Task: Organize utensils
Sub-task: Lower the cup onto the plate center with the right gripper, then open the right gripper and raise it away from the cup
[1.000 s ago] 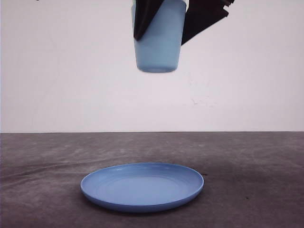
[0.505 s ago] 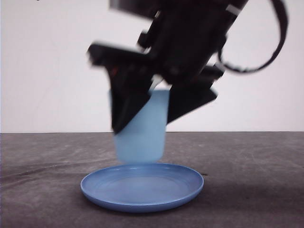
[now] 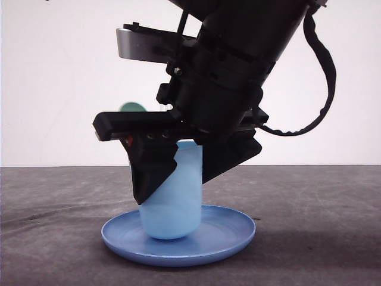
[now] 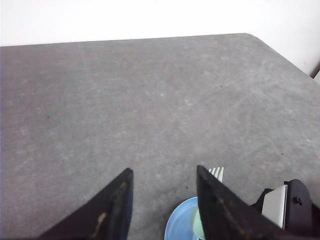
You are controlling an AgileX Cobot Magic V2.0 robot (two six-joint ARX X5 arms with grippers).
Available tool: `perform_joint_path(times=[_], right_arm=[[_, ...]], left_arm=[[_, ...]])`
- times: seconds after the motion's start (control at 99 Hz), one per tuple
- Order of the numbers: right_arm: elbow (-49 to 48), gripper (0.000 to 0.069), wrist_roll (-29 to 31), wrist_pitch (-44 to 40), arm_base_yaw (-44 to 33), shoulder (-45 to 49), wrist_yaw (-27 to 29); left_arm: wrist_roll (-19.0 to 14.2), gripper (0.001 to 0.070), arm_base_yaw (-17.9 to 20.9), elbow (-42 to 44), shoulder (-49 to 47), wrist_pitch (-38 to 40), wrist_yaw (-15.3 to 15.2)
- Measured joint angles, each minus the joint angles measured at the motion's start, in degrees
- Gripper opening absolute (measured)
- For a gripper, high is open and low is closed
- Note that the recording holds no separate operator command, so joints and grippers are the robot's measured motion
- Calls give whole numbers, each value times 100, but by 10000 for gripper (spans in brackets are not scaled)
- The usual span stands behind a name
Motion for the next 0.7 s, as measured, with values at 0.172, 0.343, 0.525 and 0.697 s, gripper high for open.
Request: perform_joint_path(times=[0.172, 0.343, 0.525, 0.697], right_arm=[[0, 496, 68, -50, 0, 9, -2], [0, 555, 133, -201, 2, 2, -4], [2, 558, 146, -654, 9, -555, -9], [13, 558, 225, -1226, 24, -1545, -24]], left_arm=[[0, 229, 0, 0, 0, 0, 0], [0, 229, 0, 0, 0, -7, 0], [-2, 229, 0, 0, 0, -7, 0], [-2, 229, 0, 0, 0, -7, 0]])
